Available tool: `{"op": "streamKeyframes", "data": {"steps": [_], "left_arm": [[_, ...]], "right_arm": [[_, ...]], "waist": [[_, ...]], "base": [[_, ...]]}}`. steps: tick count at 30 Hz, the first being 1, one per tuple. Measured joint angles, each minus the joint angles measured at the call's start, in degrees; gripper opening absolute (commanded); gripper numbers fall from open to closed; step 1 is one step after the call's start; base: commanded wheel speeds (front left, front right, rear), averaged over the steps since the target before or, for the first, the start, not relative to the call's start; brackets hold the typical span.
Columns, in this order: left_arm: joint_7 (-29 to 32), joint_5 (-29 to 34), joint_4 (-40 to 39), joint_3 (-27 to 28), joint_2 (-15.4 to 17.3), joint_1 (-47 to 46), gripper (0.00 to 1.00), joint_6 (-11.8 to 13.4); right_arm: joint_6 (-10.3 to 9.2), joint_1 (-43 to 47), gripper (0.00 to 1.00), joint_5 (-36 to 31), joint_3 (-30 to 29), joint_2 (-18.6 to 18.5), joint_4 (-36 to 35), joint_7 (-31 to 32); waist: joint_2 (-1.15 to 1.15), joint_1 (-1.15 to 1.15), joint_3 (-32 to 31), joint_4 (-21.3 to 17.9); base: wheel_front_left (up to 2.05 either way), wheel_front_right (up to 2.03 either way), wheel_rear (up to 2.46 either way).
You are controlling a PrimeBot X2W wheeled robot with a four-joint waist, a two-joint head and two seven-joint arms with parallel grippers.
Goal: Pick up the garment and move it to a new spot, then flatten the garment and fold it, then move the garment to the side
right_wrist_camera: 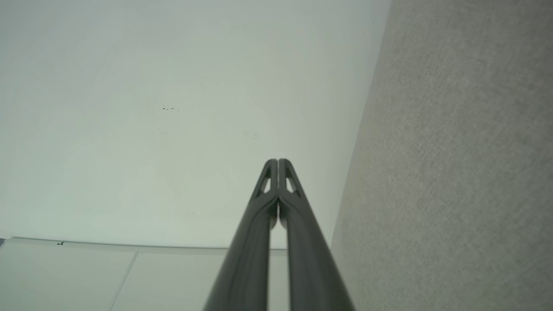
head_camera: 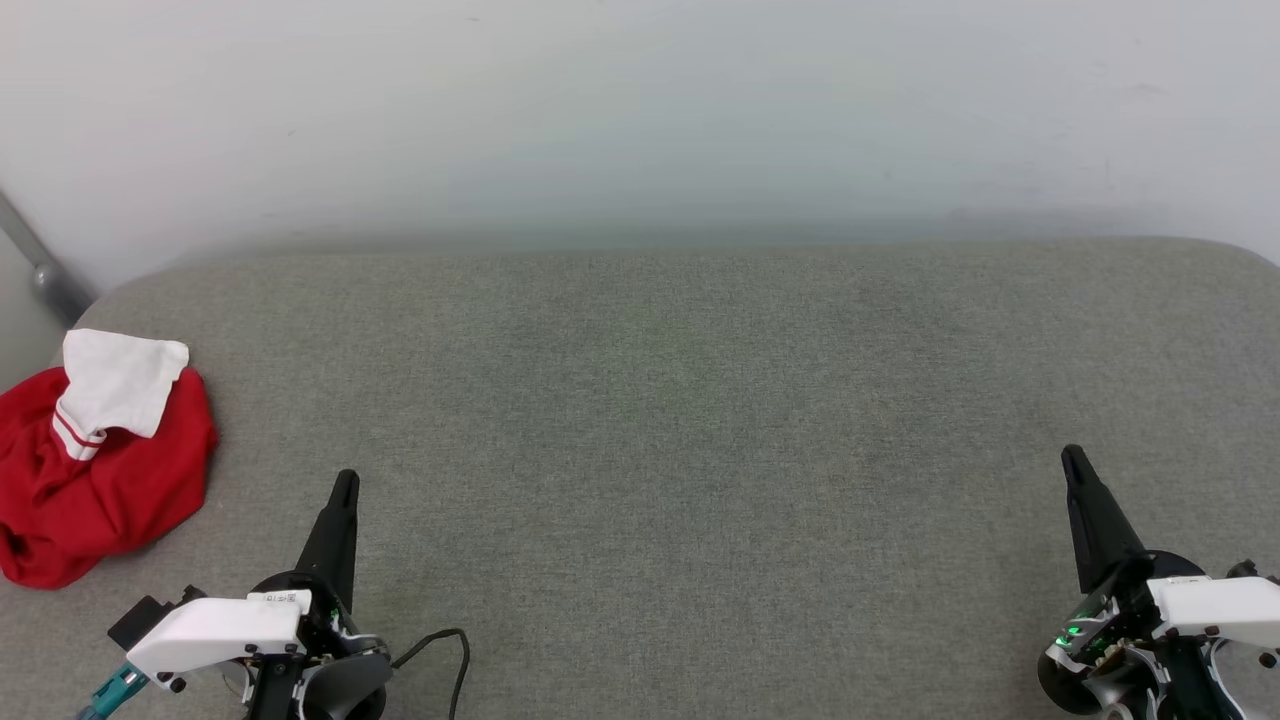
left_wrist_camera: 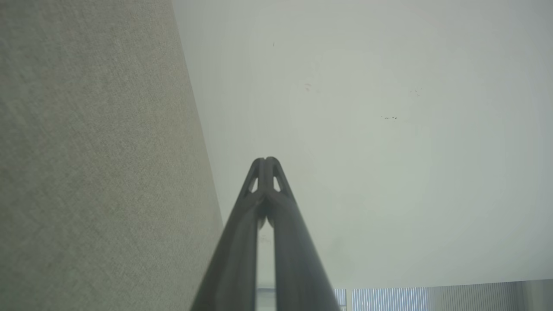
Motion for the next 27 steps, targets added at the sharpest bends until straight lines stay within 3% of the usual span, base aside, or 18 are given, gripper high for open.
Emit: {"op": "streamKeyframes", "data": {"steps": [14,15,22,27], "left_arm": [[0.0,0.0,0.0,0.0,0.0,0.0,0.0,0.0],[0.0,0.0,0.0,0.0,0.0,0.0,1.0,0.0],[-0.8,0.1,1.9,-0.6,-0.3,2.3,1.0,0.0],[-2.2,2.7,1.0,-0.3,-0.3,2.3,1.0,0.3]], "right_arm": [[0.0,0.0,0.0,0.0,0.0,0.0,0.0,0.0],[0.0,0.0,1.0,0.0,0.0,0.0,0.0,0.0],[-0.01,2.5,1.0,-0.1,0.1,0.0,2.2,-0.8],[0.0,2.5,1.0,-4.1,-0.2,0.1,1.3,-2.2]], "waist": [[0.0,0.0,0.0,0.0],[0.0,0.0,0.0,0.0],[0.0,0.0,0.0,0.0],[0.0,0.0,0.0,0.0]], "base": [[0.0,0.0,0.0],[0.0,0.0,0.0],[0.0,0.0,0.0],[0.0,0.0,0.0]]}}
